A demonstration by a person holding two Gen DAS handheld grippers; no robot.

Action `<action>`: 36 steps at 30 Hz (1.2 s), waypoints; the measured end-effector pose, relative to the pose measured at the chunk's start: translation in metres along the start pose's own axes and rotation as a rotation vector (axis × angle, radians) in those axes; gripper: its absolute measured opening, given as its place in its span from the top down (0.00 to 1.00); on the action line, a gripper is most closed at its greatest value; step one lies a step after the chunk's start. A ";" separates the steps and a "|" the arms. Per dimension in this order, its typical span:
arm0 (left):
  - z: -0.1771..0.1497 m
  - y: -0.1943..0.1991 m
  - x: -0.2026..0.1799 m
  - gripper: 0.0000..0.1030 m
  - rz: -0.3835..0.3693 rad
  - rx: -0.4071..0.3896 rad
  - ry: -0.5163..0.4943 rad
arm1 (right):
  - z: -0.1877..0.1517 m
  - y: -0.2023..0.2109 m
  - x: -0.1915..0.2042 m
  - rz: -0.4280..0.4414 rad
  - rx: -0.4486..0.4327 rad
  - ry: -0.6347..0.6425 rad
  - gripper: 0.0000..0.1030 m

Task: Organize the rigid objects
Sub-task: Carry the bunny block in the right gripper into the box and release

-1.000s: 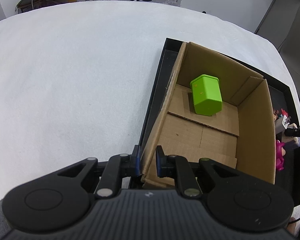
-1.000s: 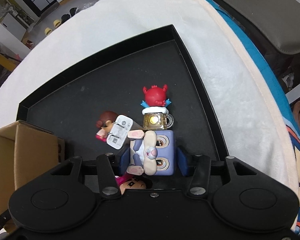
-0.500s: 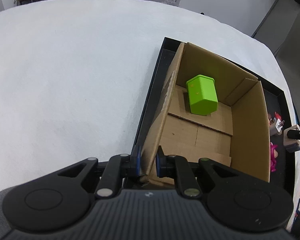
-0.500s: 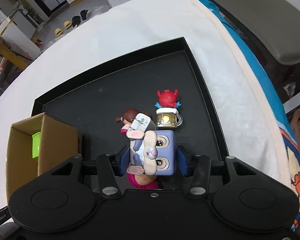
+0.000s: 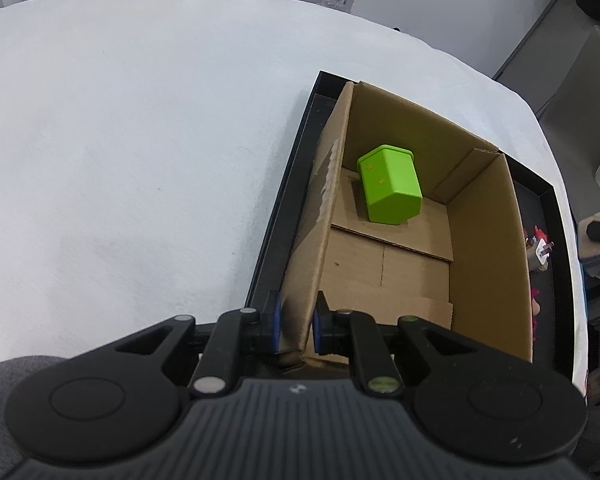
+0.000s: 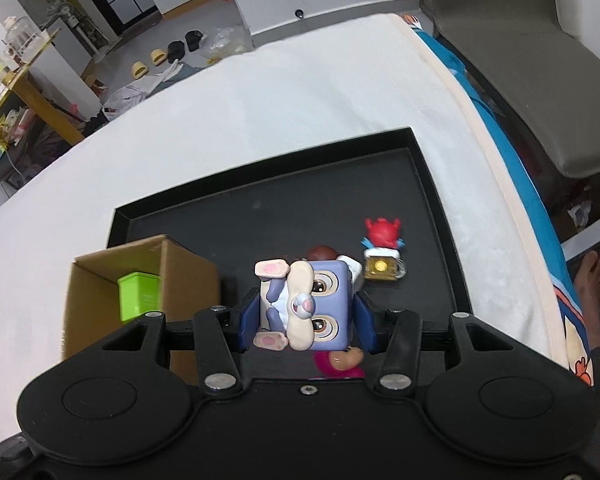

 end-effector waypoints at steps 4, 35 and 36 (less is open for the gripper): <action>-0.001 0.000 0.001 0.86 -0.012 -0.001 0.005 | 0.003 0.012 0.017 0.019 -0.017 0.010 0.54; -0.005 0.006 0.007 0.84 -0.082 -0.006 0.022 | 0.009 0.010 0.139 0.054 -0.018 0.155 0.54; -0.005 0.006 0.007 0.84 -0.083 -0.006 0.026 | 0.009 0.008 0.141 0.052 -0.017 0.159 0.54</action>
Point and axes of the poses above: each gripper's, at about its wrist camera, not at the fingertips, and y roughly against the way its jaws point, x to its left, z to its top, the point moved 4 cm from there along -y, roughly the way its jaws point, and after that the axes turned 12 degrees about -z, right-handed, at the moved point
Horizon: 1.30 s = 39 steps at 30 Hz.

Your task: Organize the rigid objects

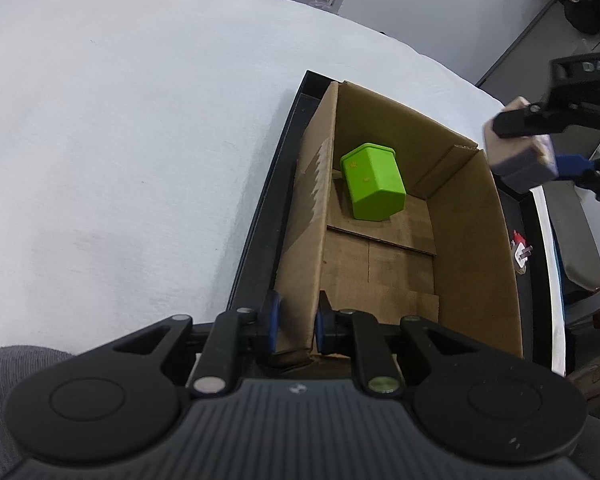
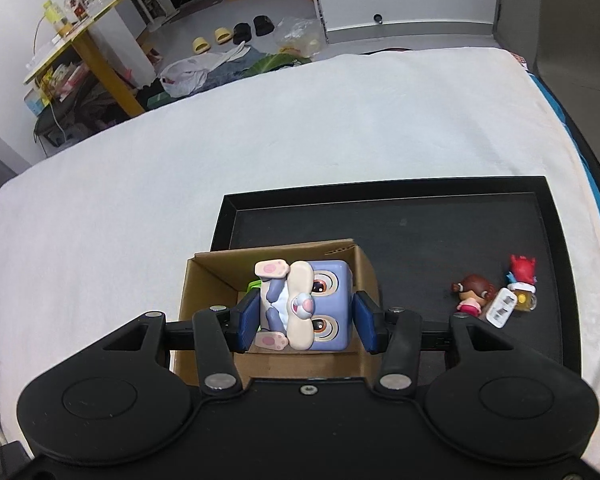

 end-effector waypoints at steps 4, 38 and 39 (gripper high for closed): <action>-0.001 0.001 0.001 0.84 -0.007 0.001 0.002 | 0.000 -0.009 0.009 -0.010 0.010 0.016 0.54; -0.002 0.007 -0.002 0.83 0.008 -0.017 0.005 | -0.011 0.011 -0.023 0.035 0.048 0.008 0.26; -0.002 0.007 -0.003 0.83 0.009 -0.017 0.006 | -0.012 0.013 -0.026 0.041 0.049 0.009 0.25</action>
Point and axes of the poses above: each gripper's, at about its wrist camera, not at the fingertips, and y roughly against the way its jaws point, x to its left, z to its top, the point moved 4 cm from there along -y, roughly the way its jaws point, and after that the axes turned 12 degrees about -z, right-handed, at the moved point
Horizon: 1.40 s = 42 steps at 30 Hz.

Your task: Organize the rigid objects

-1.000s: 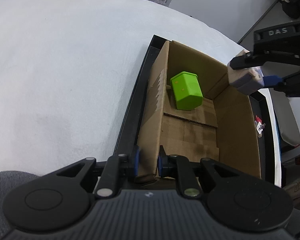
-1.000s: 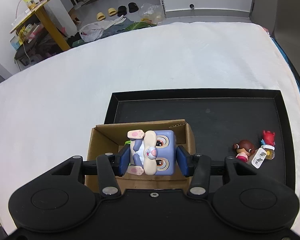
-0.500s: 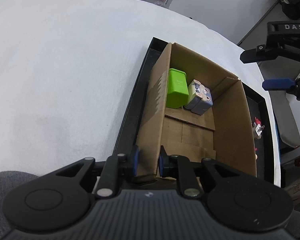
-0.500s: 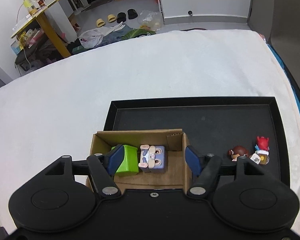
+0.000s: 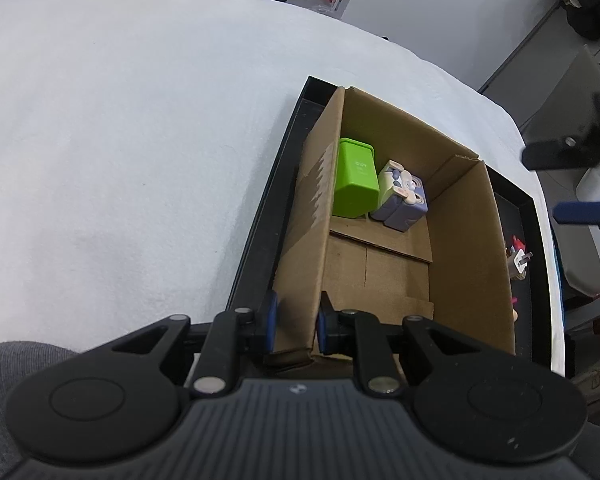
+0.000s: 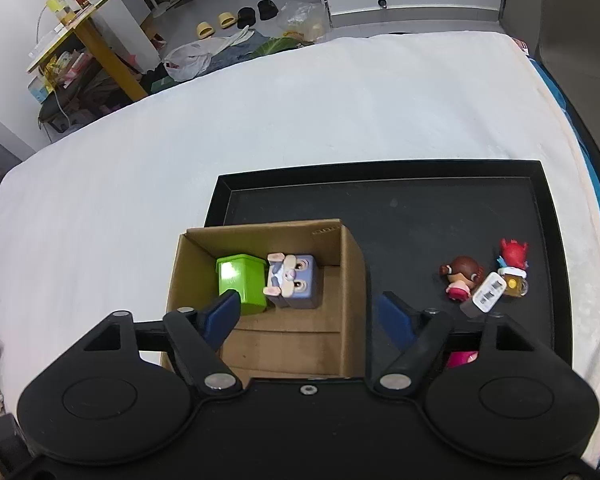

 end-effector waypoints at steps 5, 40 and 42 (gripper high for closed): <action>0.000 0.000 -0.003 0.83 0.009 -0.002 -0.004 | -0.004 0.008 -0.015 0.015 -0.003 0.000 0.18; -0.005 -0.005 -0.019 0.85 0.127 0.009 -0.056 | -0.057 -0.017 -0.144 0.130 0.061 -0.159 0.00; -0.005 -0.005 -0.019 0.85 0.134 0.009 -0.056 | -0.061 -0.023 -0.147 0.139 0.072 -0.171 0.00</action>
Point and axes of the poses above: each gripper's, at about its wrist camera, not at the fingertips, and y roughly against the way its jaws point, x to its left, z to its top, the point moved 4 cm from there along -y, roughly the way its jaws point, and after that the axes turned 12 degrees about -z, right-handed, at the moved point
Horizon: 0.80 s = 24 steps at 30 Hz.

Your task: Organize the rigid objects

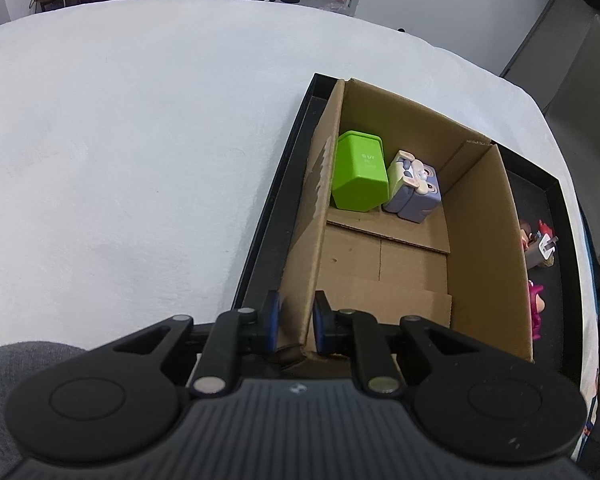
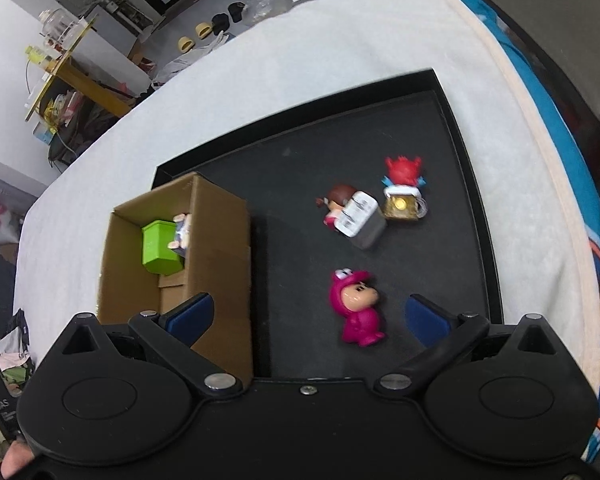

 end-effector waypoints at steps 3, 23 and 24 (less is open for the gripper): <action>0.000 0.000 -0.001 0.85 0.012 0.000 0.000 | -0.004 -0.007 -0.005 0.026 0.017 -0.009 0.00; -0.003 0.000 -0.002 0.85 0.035 -0.020 -0.014 | -0.019 -0.040 -0.014 -0.080 0.004 0.017 0.02; -0.003 0.000 -0.002 0.85 0.031 -0.018 -0.018 | -0.018 -0.041 -0.013 -0.086 0.000 0.021 0.03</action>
Point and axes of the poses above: each gripper's, at about its wrist camera, not at the fingertips, and y roughly against the way its jaws point, x to its left, z to its top, the point moved 4 cm from there along -y, roughly the way its jaws point, and after that the axes turned 12 degrees about -z, right-handed, at the moved point
